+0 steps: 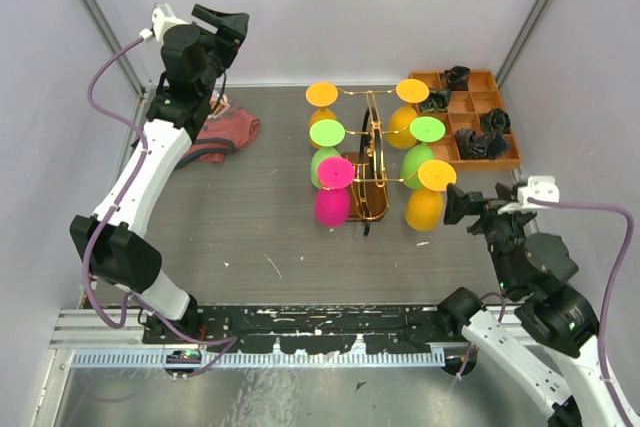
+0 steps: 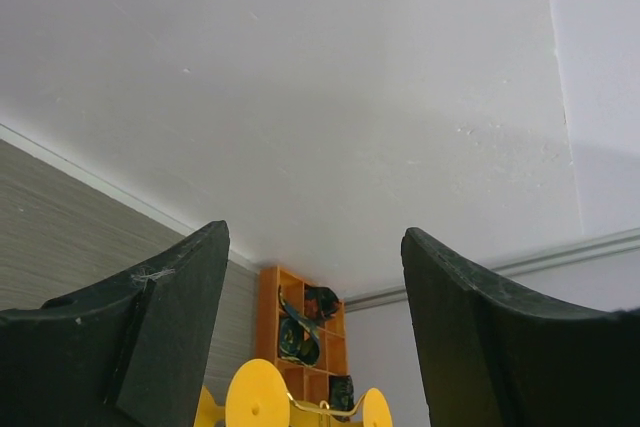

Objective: Place the wine glass upside down on the wine glass rack

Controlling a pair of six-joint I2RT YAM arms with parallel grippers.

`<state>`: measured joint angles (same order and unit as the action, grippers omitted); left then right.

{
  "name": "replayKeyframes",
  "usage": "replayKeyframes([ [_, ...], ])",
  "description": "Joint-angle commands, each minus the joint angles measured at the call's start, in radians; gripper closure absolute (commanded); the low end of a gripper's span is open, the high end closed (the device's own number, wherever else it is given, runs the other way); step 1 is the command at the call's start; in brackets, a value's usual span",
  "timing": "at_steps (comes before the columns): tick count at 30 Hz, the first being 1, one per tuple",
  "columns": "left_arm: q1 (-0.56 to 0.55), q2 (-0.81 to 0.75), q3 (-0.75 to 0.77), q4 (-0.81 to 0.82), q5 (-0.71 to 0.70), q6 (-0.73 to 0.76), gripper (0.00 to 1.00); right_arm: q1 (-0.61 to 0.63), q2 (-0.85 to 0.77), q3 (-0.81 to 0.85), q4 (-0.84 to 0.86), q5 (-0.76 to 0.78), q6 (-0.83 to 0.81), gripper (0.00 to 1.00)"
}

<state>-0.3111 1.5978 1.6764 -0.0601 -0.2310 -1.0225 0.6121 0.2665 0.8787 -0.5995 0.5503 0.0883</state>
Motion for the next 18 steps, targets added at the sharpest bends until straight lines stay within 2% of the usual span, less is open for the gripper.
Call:
replayKeyframes([
  [1,0.004,-0.015,-0.013,0.045,-0.031,0.057,0.23,-0.002,0.176,0.118,0.104,0.050,-0.100,0.00],
  [5,0.004,-0.015,0.001,0.041,-0.015,0.120,0.21,-0.002,0.358,0.217,0.299,0.084,-0.289,0.00],
  [8,0.008,-0.029,-0.001,0.026,-0.010,0.175,0.20,-0.001,0.494,0.314,0.473,0.046,-0.428,0.00],
  [11,0.010,-0.057,-0.019,0.009,0.006,0.233,0.19,-0.002,0.644,0.459,0.559,-0.042,-0.499,0.00],
  [15,0.013,-0.114,-0.053,-0.043,0.017,0.320,0.19,-0.022,0.861,0.677,0.548,-0.107,-0.494,0.00],
  [18,0.015,-0.162,-0.097,-0.052,-0.002,0.370,0.18,-0.136,1.016,0.828,0.481,-0.217,-0.367,0.00],
])
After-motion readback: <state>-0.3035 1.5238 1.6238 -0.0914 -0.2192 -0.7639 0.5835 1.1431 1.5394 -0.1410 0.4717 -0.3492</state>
